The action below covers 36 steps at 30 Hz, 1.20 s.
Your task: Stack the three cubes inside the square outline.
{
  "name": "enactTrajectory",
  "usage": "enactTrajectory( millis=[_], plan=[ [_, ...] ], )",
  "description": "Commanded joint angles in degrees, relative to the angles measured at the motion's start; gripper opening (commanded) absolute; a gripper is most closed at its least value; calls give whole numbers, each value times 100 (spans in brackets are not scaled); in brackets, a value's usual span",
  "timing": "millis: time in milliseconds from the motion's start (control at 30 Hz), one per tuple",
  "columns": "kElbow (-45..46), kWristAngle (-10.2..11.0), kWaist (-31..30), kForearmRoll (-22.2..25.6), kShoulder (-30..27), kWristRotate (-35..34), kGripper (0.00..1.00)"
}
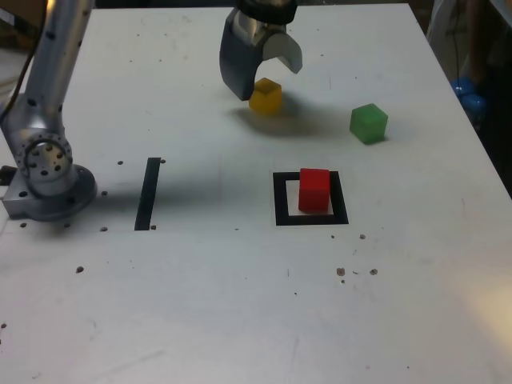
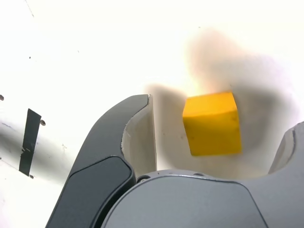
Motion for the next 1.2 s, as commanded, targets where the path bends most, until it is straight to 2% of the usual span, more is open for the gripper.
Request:
enactTrajectory(
  millis=[0,267,533,633,933,1167],
  plan=[
    [-34,-21,35,20,65,35,93],
    [-87,-120,86,4,275,154,90],
    [-223,-218,86,12,452,201,82],
    [-277,-235,86,13,478,205,74],
    [-355,-207,86,-29,523,218,38],
    [-361,-225,86,-30,529,262,33]
  ],
)
